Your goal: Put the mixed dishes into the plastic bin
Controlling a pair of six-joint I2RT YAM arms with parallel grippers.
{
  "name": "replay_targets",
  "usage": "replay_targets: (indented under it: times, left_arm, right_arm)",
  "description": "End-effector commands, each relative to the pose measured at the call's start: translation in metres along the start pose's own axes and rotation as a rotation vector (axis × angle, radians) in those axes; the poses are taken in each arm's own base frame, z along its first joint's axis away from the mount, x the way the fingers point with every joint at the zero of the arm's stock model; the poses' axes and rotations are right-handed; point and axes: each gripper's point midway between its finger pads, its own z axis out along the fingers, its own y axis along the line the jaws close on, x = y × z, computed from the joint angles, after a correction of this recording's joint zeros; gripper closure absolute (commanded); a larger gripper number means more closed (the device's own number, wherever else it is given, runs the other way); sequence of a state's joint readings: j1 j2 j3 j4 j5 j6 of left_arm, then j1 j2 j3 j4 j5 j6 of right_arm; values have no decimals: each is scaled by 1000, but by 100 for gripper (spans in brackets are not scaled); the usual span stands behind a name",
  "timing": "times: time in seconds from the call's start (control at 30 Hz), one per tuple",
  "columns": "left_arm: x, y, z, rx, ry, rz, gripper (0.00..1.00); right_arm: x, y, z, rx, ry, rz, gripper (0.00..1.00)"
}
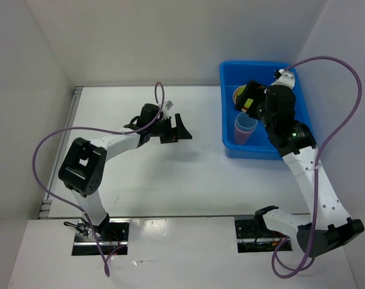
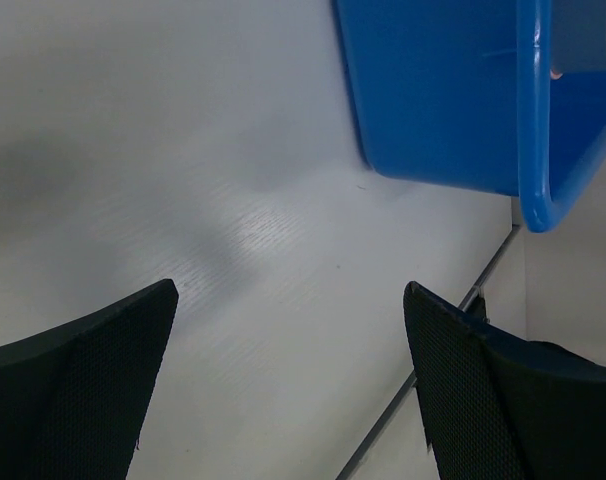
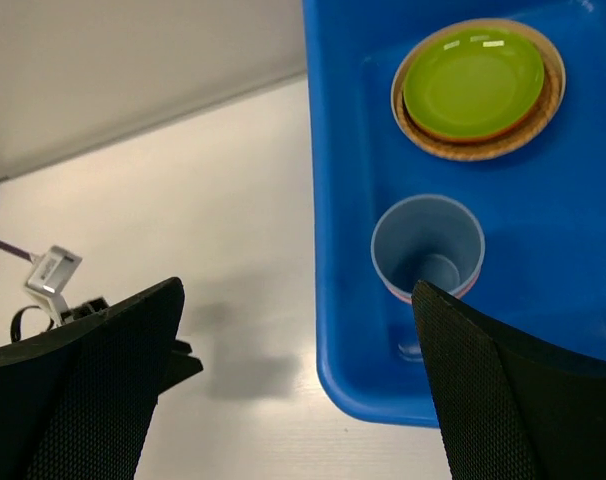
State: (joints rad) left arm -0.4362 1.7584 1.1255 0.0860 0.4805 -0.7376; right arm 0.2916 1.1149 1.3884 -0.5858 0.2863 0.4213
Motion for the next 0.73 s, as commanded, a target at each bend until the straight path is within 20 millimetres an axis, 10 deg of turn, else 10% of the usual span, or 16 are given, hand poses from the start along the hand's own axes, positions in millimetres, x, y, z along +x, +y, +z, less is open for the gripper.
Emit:
replay_targets:
  times: [0.0, 0.7]
  left_arm:
    - [-13, -22, 14, 69, -27, 50, 0]
    - [-19, -7, -12, -136, -81, 121, 0]
  right_arm:
    - [7, 2, 6, -26, -4, 10, 1]
    - [13, 11, 1, -103, -15, 40, 1]
